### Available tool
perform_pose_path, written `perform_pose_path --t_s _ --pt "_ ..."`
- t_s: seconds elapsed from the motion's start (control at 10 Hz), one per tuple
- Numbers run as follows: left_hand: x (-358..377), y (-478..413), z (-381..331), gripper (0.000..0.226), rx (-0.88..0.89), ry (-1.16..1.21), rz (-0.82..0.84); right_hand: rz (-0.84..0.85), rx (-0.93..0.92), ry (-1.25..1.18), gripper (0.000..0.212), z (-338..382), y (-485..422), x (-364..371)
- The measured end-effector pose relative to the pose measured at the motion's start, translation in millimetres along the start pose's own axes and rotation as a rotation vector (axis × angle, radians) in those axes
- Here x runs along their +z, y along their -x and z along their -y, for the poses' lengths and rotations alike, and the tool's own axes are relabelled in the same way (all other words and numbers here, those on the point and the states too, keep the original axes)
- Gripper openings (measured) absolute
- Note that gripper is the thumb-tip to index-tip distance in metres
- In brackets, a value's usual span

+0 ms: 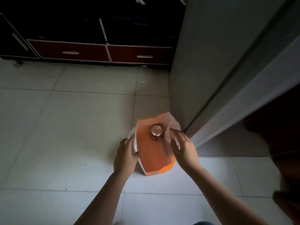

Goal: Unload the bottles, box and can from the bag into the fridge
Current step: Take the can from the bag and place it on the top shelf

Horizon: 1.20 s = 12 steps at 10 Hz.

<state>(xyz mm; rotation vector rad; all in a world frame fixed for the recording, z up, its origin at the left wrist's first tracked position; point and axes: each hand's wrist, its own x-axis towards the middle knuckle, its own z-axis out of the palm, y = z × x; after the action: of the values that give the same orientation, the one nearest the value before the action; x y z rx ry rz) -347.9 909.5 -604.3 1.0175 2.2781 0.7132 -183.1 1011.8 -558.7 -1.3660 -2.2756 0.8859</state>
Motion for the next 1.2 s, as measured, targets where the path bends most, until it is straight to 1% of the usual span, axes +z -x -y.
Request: perform_pose_path --t_s 0.1,0.2,0.4,0.6,0.7,0.8,0.9,1.0,1.1,1.2 --pt "24.3 -18.6 18.3 0.061 0.063 -0.094 0.057 -0.008 -0.011 0.023 0.042 -22.5 -12.5 26.9" --pt "33.8 -28.0 26.4 0.059 0.096 -0.182 0.083 -0.017 -0.020 0.027 0.041 -35.9 -20.1 44.7" --pt "32.7 -30.7 23.0 0.053 0.140 -0.174 0.107 -0.006 -0.002 0.026 0.035 -48.4 -34.5 67.1" --pt "39.4 -23.4 25.4 0.049 0.079 -0.092 0.135 0.145 0.072 0.066 0.030 -50.0 -69.2 89.1" --pt "40.8 -20.3 26.8 0.048 0.095 -0.107 0.141 0.184 0.120 0.055 0.022 -48.4 -89.5 102.4" --pt "40.1 -18.3 28.4 0.049 0.125 -0.116 0.138 0.252 0.128 0.129 0.025 -51.9 -107.5 116.2" --pt "36.5 -16.8 25.1 0.059 0.153 -0.106 0.114 0.333 0.139 0.147 0.020 -69.9 -119.5 134.6" --pt "34.0 -15.0 22.4 0.063 0.125 -0.014 0.112 0.422 0.138 0.267 0.015 -89.4 -122.9 152.3" --pt "33.1 -13.5 22.7 0.052 0.068 0.116 0.048 0.409 0.130 0.290 0.044 -104.7 -122.0 168.6" --pt "26.8 -14.1 22.1 0.060 0.026 -0.019 0.083 0.253 0.156 0.261 0.056 -100.6 -117.7 177.3"
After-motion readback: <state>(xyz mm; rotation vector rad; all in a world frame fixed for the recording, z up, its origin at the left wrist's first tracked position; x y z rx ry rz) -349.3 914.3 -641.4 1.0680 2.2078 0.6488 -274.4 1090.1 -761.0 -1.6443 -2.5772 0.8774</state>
